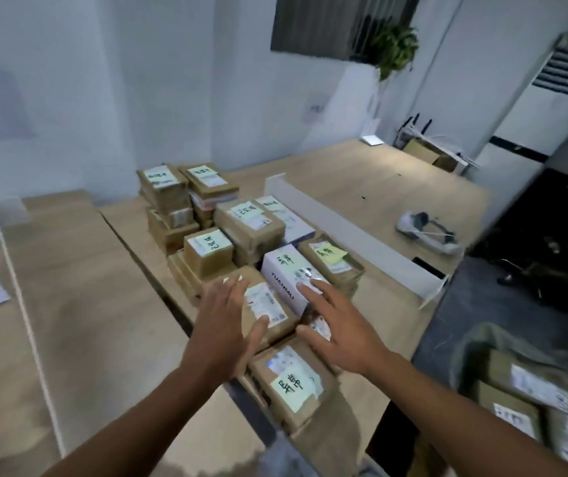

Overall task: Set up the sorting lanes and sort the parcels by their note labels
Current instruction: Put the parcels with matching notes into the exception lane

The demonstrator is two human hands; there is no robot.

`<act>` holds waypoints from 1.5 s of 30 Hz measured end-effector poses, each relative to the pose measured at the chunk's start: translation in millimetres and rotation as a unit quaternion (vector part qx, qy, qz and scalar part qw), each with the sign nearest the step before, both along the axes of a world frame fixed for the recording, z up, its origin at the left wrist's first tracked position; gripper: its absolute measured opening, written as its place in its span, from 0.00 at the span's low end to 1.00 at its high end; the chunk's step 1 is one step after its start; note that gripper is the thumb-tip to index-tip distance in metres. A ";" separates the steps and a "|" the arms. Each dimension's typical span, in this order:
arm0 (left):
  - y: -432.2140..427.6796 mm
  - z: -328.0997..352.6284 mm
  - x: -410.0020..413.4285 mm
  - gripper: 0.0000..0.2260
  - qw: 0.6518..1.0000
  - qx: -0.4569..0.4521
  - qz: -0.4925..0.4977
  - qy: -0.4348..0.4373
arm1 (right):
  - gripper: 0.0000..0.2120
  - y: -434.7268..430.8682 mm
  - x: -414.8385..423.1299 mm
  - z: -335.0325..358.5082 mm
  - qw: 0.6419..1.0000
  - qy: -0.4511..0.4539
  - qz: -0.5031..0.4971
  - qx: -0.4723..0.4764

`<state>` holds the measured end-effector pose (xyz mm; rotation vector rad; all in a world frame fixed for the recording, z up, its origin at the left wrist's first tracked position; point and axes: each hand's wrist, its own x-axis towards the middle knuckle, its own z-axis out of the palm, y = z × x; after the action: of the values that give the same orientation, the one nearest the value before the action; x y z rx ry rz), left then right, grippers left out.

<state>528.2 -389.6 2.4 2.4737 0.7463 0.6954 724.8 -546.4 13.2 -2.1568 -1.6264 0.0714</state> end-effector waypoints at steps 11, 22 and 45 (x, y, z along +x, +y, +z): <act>-53.0 -38.9 198.8 0.35 0.991 -0.119 0.042 0.046 | 0.33 -30.5 206.7 -23.9 0.999 0.040 0.006 0.015; 2.9 -94.8 323.4 0.38 0.975 -0.146 0.117 0.118 | 0.32 64.7 332.2 -92.7 0.995 0.050 0.002 -0.087; -57.8 2.1 314.3 0.36 0.973 -0.100 0.187 -0.090 | 0.32 56.1 291.3 -39.9 0.961 0.180 0.150 0.150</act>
<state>842.4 -447.4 4.5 2.0750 1.1644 0.9135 1016.1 -490.3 -26.7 -1.5559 -1.6119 0.2724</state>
